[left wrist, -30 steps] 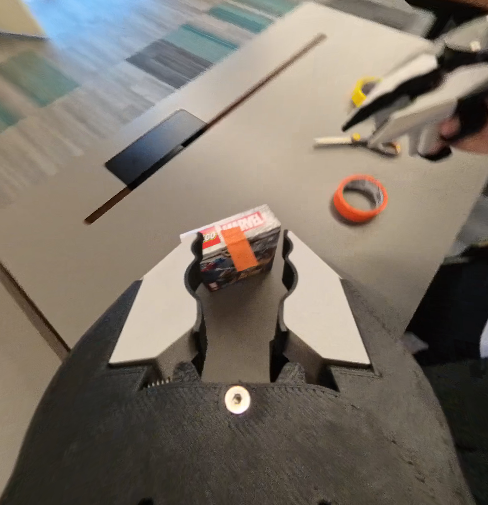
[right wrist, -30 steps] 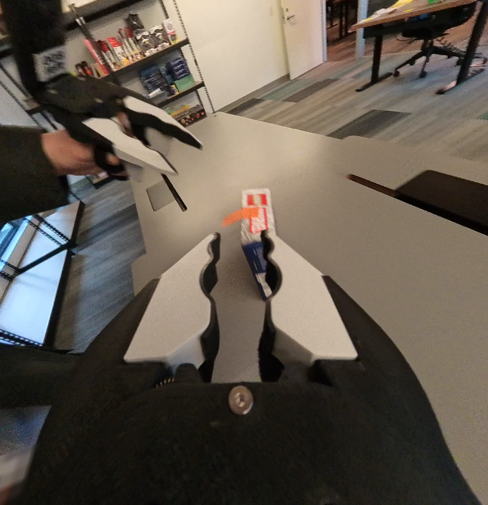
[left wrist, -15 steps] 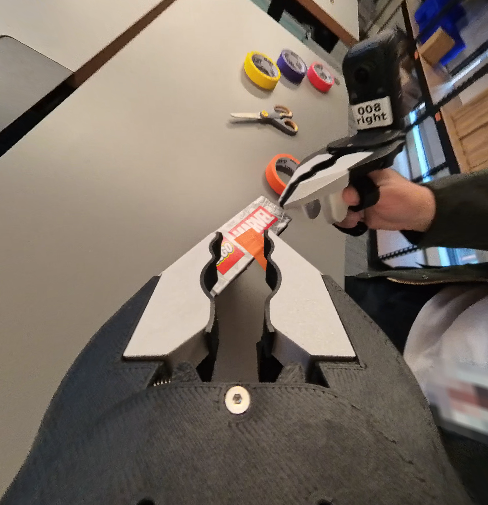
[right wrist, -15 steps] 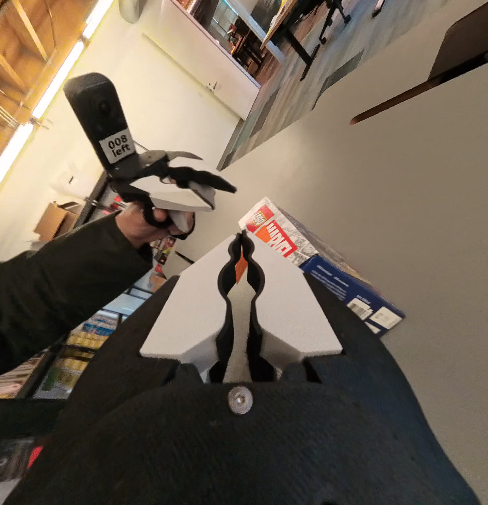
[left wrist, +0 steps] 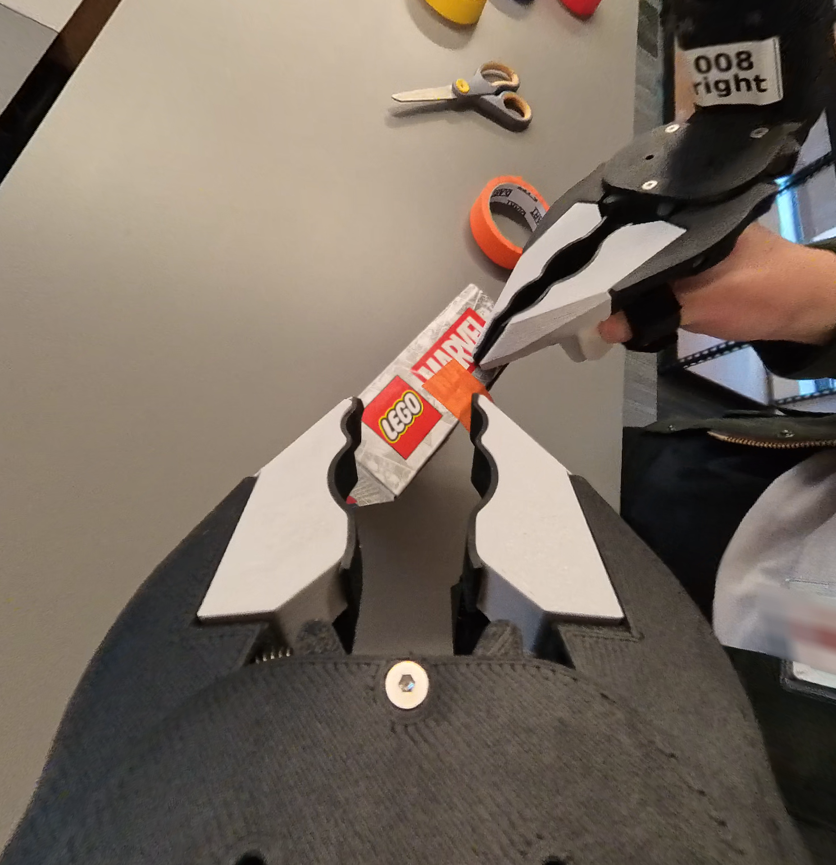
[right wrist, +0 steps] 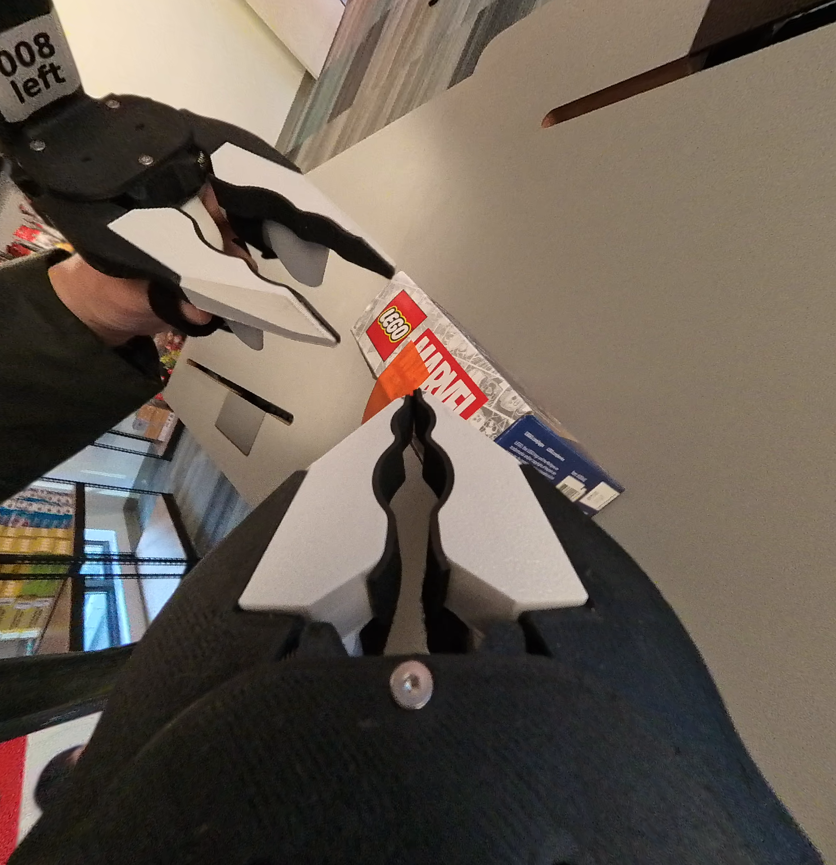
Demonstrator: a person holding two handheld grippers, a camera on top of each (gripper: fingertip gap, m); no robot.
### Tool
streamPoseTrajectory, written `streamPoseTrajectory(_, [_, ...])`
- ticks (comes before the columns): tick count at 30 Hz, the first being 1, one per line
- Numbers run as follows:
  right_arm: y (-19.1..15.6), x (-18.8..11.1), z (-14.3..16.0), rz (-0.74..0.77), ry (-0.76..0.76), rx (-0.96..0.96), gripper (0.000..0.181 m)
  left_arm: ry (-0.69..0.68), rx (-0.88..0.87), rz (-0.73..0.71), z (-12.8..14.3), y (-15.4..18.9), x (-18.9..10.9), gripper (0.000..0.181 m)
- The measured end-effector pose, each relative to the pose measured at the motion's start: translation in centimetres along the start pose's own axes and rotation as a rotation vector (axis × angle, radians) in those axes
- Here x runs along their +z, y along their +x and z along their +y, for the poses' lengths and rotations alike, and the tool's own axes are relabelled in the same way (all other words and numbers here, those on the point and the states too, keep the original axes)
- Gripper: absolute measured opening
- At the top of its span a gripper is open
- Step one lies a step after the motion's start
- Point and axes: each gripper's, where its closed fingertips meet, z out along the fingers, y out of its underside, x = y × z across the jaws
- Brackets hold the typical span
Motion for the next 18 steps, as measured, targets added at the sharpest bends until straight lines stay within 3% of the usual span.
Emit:
streamPoseTrajectory(7, [-0.1,0.0,0.2,-0.005,0.013,-0.011,0.000,0.015,0.176,-0.036,-0.3,1.5,0.5,0.022])
streamPoseTrajectory(13, [0.0,0.0,0.1,-0.020,0.000,0.009,0.000,-0.066,0.464,-0.182,-0.2,-0.3,0.8,0.057])
streamPoseTrajectory(18, [0.0,0.0,0.2,-0.025,-0.003,0.018,0.000,-0.303,0.574,-0.103,2.5,-0.8,1.4,0.068])
